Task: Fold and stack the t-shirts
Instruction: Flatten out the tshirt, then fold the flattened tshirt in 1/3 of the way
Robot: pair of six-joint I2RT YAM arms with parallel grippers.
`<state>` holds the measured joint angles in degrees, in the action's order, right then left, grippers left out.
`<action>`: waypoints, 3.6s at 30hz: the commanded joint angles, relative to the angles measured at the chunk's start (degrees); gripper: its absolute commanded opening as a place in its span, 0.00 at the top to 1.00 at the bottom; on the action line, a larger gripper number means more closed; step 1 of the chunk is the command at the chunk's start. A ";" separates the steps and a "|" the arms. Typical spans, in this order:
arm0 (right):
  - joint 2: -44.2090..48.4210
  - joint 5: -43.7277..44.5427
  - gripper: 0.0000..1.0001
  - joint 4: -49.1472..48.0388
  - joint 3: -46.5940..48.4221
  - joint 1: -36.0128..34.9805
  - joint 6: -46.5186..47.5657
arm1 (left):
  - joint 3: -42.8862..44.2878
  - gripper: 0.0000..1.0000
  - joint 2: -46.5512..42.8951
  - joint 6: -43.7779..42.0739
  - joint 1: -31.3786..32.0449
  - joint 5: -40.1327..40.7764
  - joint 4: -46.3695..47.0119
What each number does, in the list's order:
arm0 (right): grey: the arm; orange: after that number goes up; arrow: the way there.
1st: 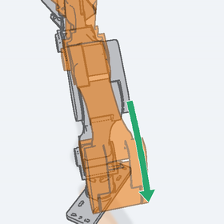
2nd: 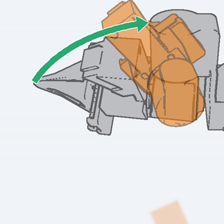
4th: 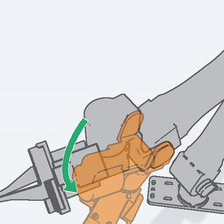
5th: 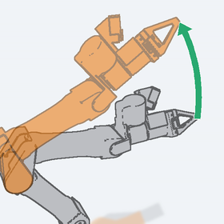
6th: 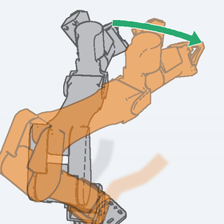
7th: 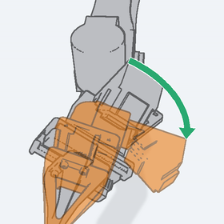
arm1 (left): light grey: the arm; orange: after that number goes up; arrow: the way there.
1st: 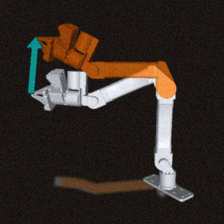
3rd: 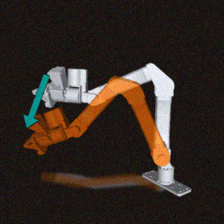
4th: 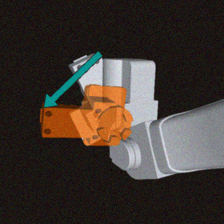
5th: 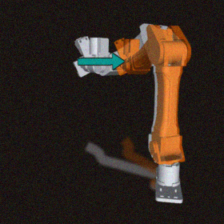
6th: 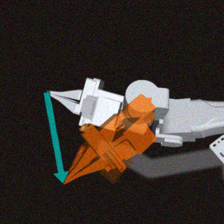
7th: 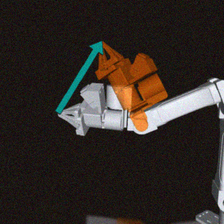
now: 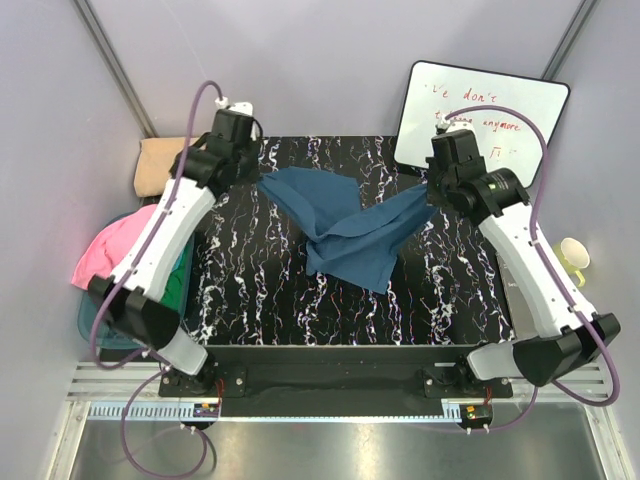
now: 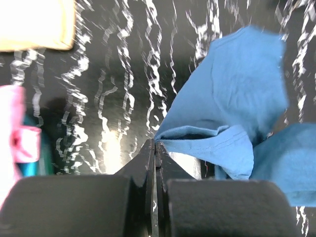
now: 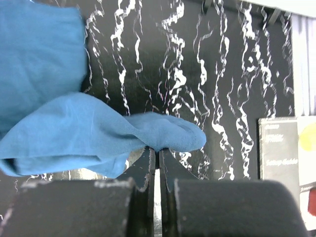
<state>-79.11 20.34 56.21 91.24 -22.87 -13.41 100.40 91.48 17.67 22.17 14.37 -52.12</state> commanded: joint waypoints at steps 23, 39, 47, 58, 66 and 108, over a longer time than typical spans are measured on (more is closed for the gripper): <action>22.42 -3.55 1.00 -0.48 11.15 0.20 9.27 | 10.33 1.00 -29.09 -5.10 7.44 16.13 2.72; 5.03 2.16 1.00 -14.34 8.00 0.72 16.22 | 31.83 1.00 2.90 -5.46 1.83 6.39 0.43; -9.27 -2.93 1.00 -26.58 -5.01 5.99 12.11 | 24.30 1.00 16.52 -3.69 -2.83 -2.14 4.65; -37.42 -8.29 1.00 -24.04 16.32 12.50 9.37 | 38.11 1.00 32.62 -3.09 -11.01 -4.26 0.09; -42.62 -7.77 1.00 -22.19 27.58 12.50 8.23 | 37.49 1.00 27.96 -3.26 -12.33 -0.83 2.20; -39.45 -8.56 1.00 -3.12 5.52 12.50 0.93 | -13.84 0.01 1.49 9.49 -1.96 -2.50 -13.54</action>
<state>-115.83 10.94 49.67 94.63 -10.13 -11.11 84.05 94.21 27.09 19.84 9.80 -66.00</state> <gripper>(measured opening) 0.018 0.985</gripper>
